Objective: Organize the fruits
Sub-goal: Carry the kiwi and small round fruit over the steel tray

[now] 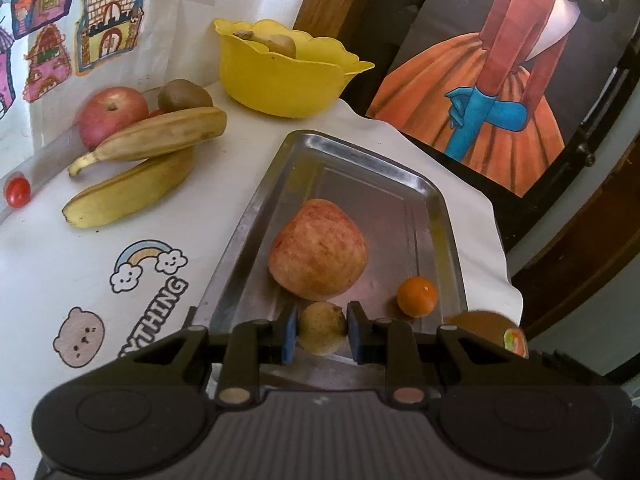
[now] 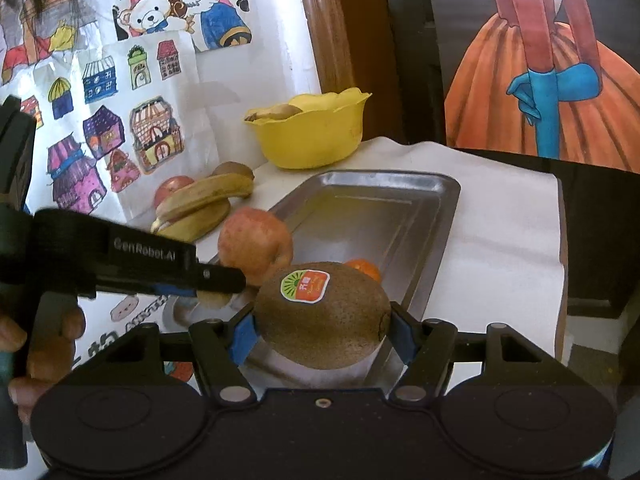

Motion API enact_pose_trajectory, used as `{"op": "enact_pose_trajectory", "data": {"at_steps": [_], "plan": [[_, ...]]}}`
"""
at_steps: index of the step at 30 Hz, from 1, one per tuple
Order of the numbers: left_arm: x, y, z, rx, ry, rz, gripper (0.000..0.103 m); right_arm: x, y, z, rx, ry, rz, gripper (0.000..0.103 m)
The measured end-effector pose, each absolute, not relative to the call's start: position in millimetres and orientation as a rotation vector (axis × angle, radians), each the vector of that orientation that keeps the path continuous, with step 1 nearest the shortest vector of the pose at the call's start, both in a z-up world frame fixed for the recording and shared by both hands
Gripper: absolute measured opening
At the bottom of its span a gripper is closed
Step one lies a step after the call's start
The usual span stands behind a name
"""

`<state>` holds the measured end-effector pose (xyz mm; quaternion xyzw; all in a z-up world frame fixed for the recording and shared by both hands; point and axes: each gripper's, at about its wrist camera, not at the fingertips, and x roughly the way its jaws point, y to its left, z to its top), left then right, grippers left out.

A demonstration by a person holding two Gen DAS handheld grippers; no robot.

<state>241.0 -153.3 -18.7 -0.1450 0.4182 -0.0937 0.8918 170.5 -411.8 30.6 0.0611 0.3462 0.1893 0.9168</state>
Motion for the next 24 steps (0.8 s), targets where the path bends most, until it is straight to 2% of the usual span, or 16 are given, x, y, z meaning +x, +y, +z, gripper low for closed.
{"op": "enact_pose_trajectory", "data": {"at_steps": [11,24], "plan": [[249,-169,-25,-0.319,0.886,-0.156,0.028,232,-422,31,0.101,0.66,0.41,0.068],[249,-182,-34,-0.297,0.887,-0.131,0.029,272,-420,13,0.067,0.72,0.416,0.068]]}}
